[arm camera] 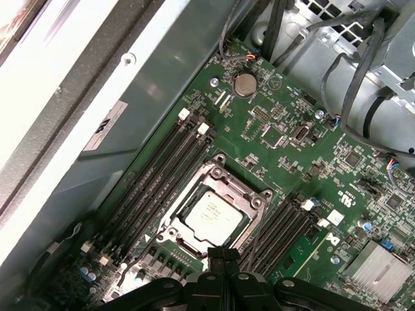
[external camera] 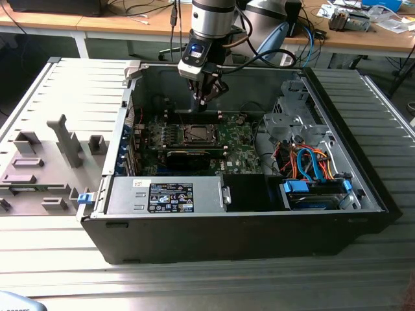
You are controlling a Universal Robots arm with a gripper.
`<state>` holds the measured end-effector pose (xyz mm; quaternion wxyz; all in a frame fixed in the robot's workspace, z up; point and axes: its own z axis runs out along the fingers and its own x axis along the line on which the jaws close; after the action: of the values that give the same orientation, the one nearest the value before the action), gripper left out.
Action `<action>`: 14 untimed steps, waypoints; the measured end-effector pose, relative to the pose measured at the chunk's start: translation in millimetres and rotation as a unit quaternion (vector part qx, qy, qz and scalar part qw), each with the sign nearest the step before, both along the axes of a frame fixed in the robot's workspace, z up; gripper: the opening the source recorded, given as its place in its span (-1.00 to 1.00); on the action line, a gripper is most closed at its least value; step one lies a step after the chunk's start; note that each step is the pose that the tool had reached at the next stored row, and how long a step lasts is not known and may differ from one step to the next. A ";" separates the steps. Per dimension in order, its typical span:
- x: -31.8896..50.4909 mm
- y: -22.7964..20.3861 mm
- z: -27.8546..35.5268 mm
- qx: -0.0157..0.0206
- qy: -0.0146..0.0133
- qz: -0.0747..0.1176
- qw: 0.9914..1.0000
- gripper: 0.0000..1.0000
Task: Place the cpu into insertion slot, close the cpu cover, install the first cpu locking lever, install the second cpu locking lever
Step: 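Install the first cpu locking lever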
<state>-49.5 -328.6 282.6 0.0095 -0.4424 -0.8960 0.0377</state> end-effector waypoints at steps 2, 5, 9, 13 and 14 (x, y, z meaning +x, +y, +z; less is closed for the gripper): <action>0.0 0.0 0.0 0.000 0.000 0.001 1.000 -0.79; 0.0 0.0 0.0 0.000 0.000 0.002 1.000 -0.79; 0.0 0.0 0.0 0.000 0.000 0.004 1.000 -0.79; 0.0 0.0 0.0 0.000 0.000 0.005 1.000 -0.79; 0.0 0.0 0.0 0.000 0.000 0.006 1.000 -0.79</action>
<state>-49.5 -328.6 282.6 0.0092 -0.4372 -0.8985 0.0378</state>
